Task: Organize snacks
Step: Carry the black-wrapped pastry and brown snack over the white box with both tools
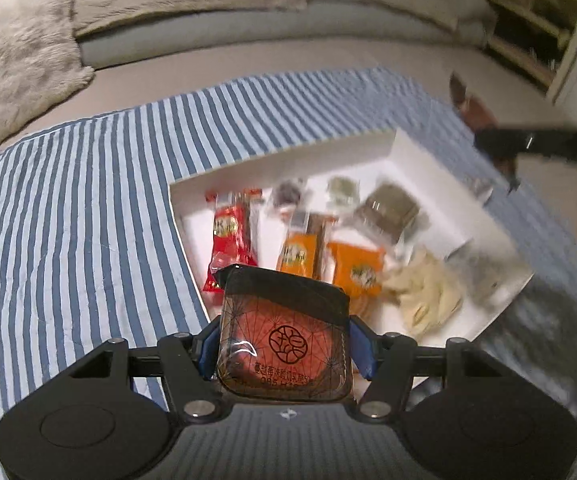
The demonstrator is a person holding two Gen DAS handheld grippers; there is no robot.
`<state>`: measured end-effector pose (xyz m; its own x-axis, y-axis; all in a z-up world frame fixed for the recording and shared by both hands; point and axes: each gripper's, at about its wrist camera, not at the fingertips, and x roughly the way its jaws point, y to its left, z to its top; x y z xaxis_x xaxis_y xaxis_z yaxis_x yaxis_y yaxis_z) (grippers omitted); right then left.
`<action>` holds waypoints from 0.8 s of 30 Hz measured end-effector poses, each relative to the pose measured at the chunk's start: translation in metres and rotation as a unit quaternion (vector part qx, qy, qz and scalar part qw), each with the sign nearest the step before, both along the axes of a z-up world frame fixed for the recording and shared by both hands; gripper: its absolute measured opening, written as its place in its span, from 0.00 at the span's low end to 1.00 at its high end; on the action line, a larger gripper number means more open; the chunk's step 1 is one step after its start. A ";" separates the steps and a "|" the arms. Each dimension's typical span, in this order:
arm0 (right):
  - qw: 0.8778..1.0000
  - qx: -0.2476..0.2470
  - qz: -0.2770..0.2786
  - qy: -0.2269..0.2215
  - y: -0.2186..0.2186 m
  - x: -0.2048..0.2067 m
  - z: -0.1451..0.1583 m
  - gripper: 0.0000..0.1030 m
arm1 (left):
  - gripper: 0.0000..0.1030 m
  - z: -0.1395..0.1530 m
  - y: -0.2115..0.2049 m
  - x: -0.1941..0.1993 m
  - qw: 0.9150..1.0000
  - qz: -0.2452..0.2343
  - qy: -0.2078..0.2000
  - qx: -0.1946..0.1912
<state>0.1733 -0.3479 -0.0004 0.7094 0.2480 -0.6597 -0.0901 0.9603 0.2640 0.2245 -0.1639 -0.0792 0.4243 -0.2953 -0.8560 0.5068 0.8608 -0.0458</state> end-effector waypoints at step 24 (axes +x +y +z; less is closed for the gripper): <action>0.999 0.002 -0.035 0.021 -0.007 0.004 -0.012 0.46 | 0.62 -0.048 -0.050 0.019 0.994 -0.079 0.062 0.037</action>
<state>0.1769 -0.3553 -0.0126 0.6965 0.2018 -0.6886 -0.0111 0.9626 0.2708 0.2438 -0.2143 -0.1274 0.2668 -0.2832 -0.9212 0.6305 0.7742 -0.0554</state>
